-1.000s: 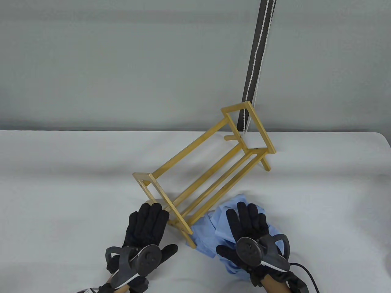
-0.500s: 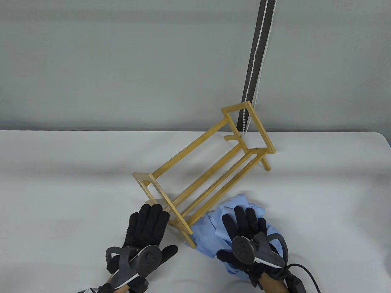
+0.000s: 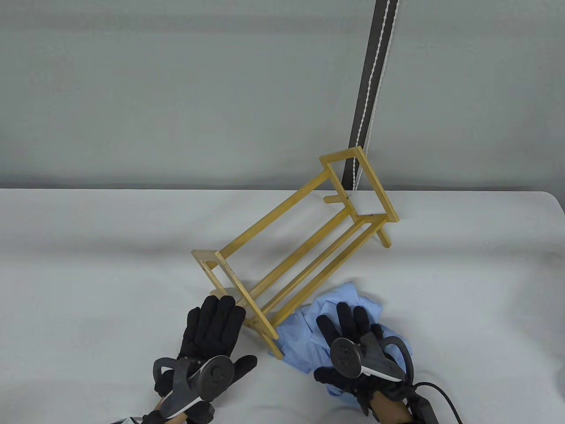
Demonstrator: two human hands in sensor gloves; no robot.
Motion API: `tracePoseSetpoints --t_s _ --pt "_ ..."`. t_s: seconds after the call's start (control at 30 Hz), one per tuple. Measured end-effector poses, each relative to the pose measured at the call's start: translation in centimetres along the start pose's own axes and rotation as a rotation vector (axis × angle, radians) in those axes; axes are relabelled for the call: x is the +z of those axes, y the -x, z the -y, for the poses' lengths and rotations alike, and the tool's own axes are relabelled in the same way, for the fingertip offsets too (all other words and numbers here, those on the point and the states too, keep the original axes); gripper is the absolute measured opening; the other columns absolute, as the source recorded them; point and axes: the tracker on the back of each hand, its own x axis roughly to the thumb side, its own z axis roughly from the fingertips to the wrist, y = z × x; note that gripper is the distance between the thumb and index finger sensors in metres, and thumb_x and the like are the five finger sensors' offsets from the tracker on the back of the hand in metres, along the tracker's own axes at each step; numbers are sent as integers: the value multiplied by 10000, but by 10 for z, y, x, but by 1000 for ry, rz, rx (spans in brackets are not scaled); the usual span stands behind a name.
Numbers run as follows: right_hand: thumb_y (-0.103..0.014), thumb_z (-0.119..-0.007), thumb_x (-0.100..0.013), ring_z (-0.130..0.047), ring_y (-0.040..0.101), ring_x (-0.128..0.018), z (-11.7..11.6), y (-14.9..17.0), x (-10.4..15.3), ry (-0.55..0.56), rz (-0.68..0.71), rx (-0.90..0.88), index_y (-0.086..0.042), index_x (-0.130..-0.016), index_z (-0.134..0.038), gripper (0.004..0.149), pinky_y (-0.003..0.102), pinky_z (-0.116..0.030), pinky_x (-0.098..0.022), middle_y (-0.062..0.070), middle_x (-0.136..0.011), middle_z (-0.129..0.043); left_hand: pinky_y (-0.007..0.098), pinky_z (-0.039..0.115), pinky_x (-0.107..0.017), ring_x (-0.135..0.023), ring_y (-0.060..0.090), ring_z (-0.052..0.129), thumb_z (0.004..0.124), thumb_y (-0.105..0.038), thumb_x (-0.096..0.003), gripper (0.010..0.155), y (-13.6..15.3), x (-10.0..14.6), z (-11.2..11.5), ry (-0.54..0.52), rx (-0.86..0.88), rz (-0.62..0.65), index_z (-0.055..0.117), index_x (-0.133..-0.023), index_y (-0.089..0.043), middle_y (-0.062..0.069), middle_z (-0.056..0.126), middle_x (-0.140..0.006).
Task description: Hang long-sleeve shirt on book rack
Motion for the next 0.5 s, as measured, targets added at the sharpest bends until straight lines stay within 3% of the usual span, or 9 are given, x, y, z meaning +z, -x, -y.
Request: tracePoseSetpoints --t_s 0.23,0.5 --pt "-699 -866 -397 -503 601 -1043 3 1 -3 32 -36 32 -344 -1128 -230 1032 681 -672 -654 250 -1201 -255 506 397 -871 -1240 303 399 651 -810 -340 982 -1 0 0 1 -4 3 323 -1173 -407 -57 355 -1335" --pt "-582 -948 -400 -776 494 -927 4 2 -4 88 -57 38 -376 -1113 -313 977 448 -855 -565 224 -1173 -452 505 398 -871 -1239 303 400 650 -809 -342 979 -2 0 1 -1 -8 5 324 -1173 -407 -56 354 -1335"
